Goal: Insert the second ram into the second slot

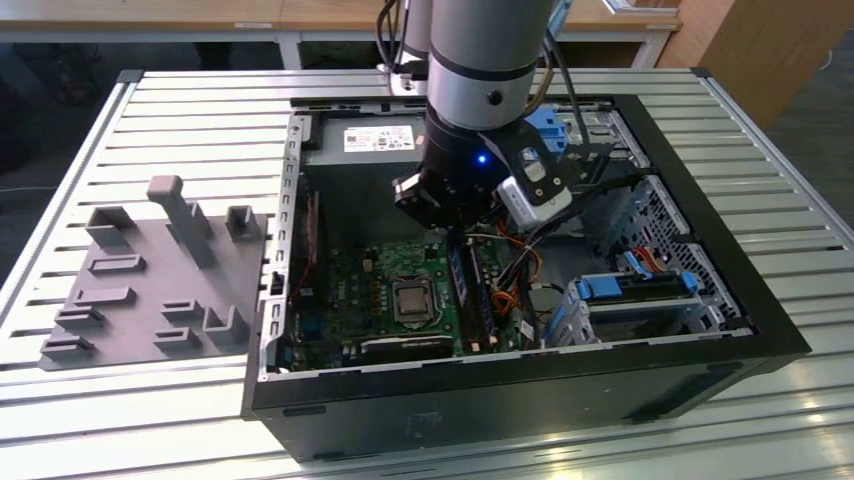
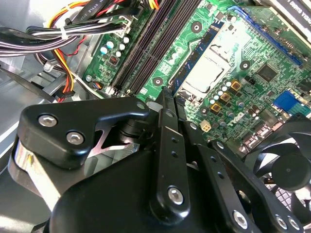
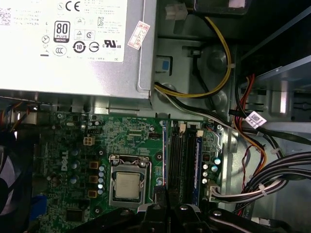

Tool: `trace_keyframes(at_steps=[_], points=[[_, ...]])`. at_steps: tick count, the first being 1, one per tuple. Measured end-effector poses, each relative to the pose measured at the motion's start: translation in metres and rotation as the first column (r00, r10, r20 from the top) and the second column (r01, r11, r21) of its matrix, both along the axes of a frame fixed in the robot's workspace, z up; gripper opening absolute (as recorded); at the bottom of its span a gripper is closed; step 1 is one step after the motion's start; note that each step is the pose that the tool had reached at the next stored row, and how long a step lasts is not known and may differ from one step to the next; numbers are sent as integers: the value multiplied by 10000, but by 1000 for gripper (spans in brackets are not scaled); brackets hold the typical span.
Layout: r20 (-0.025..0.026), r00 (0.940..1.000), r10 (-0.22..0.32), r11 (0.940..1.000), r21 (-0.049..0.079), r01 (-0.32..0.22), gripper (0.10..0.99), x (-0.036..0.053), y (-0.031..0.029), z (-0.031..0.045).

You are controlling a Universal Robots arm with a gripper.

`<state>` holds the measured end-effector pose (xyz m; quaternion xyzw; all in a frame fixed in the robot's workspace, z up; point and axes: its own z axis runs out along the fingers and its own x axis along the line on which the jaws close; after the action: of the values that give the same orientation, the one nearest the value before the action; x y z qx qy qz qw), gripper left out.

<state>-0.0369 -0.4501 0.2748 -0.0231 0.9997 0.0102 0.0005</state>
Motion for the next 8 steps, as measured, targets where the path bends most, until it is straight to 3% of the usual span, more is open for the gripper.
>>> trace_keyframes(at_steps=[8], points=[[0, 10000, 0, 10000, 1, 0, 133, 0, -9, -16]])
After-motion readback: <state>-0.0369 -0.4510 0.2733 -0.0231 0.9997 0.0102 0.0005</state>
